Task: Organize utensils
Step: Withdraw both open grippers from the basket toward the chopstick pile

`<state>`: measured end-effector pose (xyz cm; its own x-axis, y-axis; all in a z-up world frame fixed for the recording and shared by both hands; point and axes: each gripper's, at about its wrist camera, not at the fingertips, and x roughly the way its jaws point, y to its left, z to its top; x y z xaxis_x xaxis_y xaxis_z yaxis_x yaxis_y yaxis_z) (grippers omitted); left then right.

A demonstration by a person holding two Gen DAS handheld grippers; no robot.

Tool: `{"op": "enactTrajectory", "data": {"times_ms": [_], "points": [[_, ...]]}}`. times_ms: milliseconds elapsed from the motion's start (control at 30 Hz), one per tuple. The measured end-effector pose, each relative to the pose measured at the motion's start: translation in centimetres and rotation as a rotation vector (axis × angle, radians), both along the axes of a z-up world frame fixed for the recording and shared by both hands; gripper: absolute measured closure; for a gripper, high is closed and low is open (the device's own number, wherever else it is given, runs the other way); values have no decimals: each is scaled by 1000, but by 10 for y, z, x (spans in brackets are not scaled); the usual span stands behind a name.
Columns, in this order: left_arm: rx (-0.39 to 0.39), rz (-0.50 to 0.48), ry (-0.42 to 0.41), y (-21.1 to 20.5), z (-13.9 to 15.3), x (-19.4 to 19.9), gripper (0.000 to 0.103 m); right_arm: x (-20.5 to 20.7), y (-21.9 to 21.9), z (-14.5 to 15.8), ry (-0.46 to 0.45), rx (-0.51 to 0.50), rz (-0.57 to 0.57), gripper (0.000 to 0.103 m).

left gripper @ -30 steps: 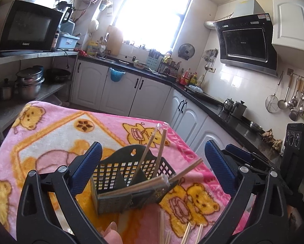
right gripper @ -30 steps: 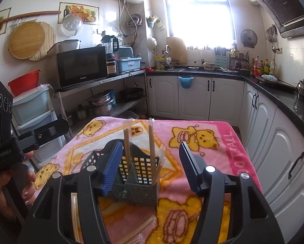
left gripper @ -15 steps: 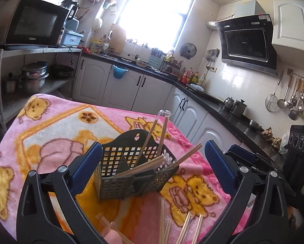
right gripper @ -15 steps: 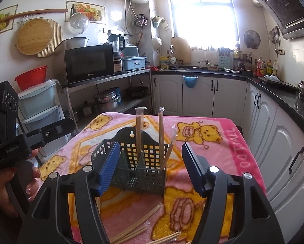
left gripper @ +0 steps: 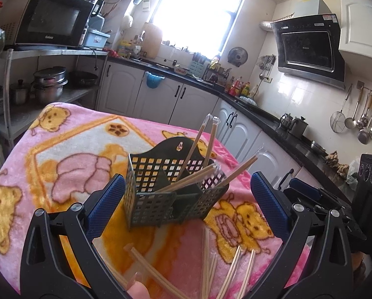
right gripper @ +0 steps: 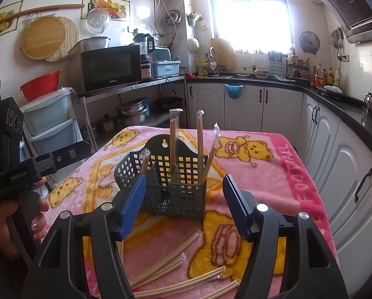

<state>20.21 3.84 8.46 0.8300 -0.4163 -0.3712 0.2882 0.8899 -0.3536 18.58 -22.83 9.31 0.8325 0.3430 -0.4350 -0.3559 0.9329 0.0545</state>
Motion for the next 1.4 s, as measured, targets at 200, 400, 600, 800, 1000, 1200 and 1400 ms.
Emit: {"op": "enactTrajectory", "data": {"times_ms": [200,400,600,800,1000,1200,1400], "points": [[9,2,25,0,-10,-4,10,-5,-2,-12,26,-5,-1,41],[21,-2,53,-2,-22,-8,10,-8,-4,-28,64,-12,-3,41],[16,-6,96,-1,-38,-10,10,-8,-7,-43,104,-14,-10,41],[14,-9,136,0,-52,-8,10,-8,-12,-56,139,-5,-19,41],[25,-13,188,-3,-69,-4,10,-5,-18,-71,182,1,-36,41],[40,-23,245,-7,-88,2,10,-5,-24,-91,232,-2,-49,41],[51,-42,296,-11,-104,7,10,-2,-26,-106,265,-7,-54,41]]}}
